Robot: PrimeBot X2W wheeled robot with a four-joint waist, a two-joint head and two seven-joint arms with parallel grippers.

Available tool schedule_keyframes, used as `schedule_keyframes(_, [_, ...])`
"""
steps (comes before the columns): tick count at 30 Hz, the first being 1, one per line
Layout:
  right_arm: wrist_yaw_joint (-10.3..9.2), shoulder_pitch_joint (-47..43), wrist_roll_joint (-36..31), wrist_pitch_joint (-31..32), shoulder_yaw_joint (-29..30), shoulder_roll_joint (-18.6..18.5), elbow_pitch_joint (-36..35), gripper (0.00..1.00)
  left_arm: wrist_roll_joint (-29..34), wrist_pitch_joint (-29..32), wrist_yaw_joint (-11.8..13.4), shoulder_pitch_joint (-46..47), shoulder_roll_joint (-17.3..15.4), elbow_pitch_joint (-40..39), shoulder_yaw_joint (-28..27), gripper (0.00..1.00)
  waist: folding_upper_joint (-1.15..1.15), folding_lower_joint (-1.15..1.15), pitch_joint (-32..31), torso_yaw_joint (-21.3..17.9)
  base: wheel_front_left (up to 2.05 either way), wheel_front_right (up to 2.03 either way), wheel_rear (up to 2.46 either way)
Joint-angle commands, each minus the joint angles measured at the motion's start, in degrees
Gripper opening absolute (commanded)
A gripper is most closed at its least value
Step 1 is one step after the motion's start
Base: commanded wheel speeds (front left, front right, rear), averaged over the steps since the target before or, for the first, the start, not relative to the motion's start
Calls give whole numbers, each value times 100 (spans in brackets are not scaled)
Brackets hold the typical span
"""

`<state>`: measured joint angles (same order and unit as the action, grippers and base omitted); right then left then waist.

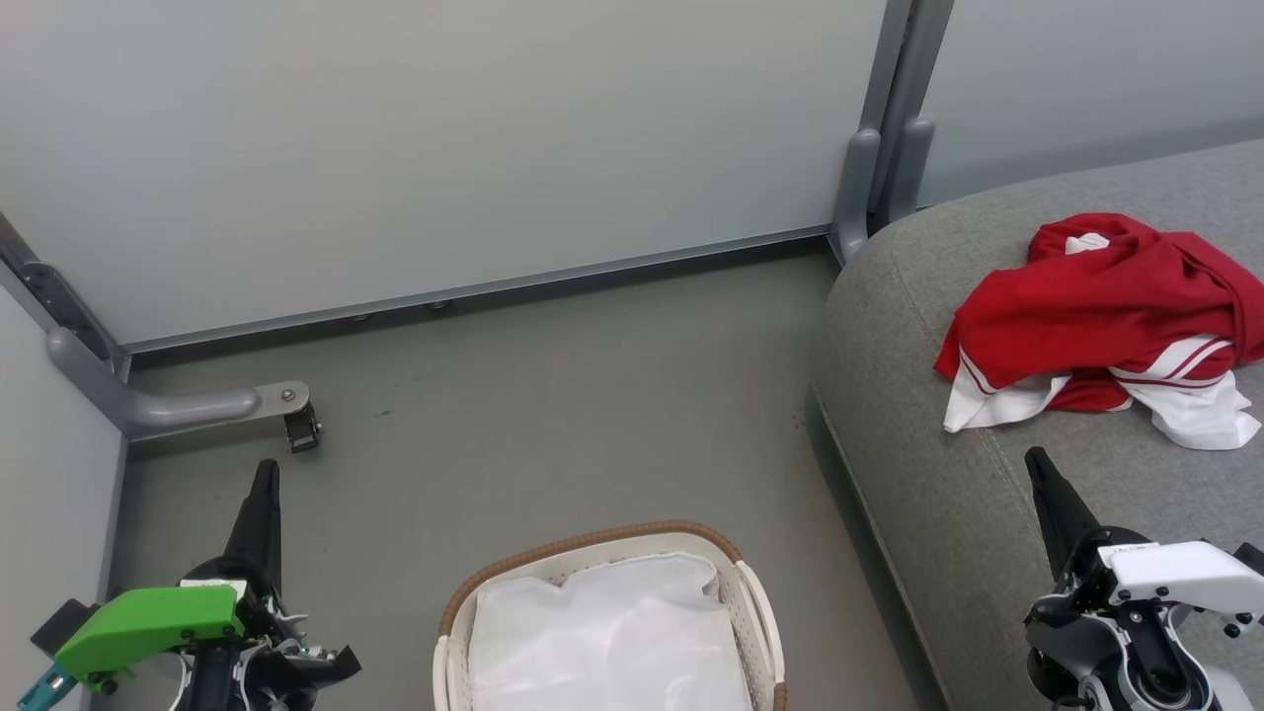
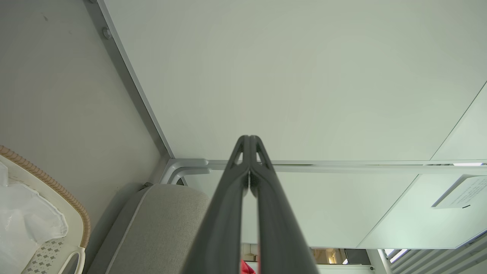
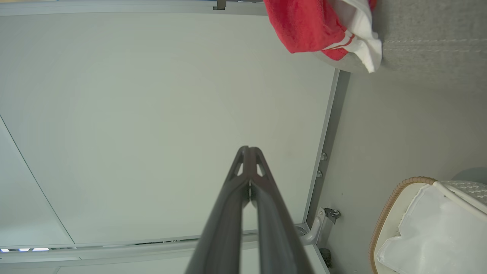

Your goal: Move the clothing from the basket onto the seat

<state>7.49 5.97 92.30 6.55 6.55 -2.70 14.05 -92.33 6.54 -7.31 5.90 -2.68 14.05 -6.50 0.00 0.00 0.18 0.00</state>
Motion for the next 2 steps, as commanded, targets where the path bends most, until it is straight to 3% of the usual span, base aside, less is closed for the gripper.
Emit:
schedule_keyframes(1, [0,42,22,17,11,-34,-17,0,-18,19,-34,69,-38,-9,-12,0,0,0,0,0,0,0,0])
schedule_keyframes(2, [0,41,22,17,11,-34,-17,0,-18,19,-34,69,-38,-9,-12,0,0,0,0,0,0,0,0])
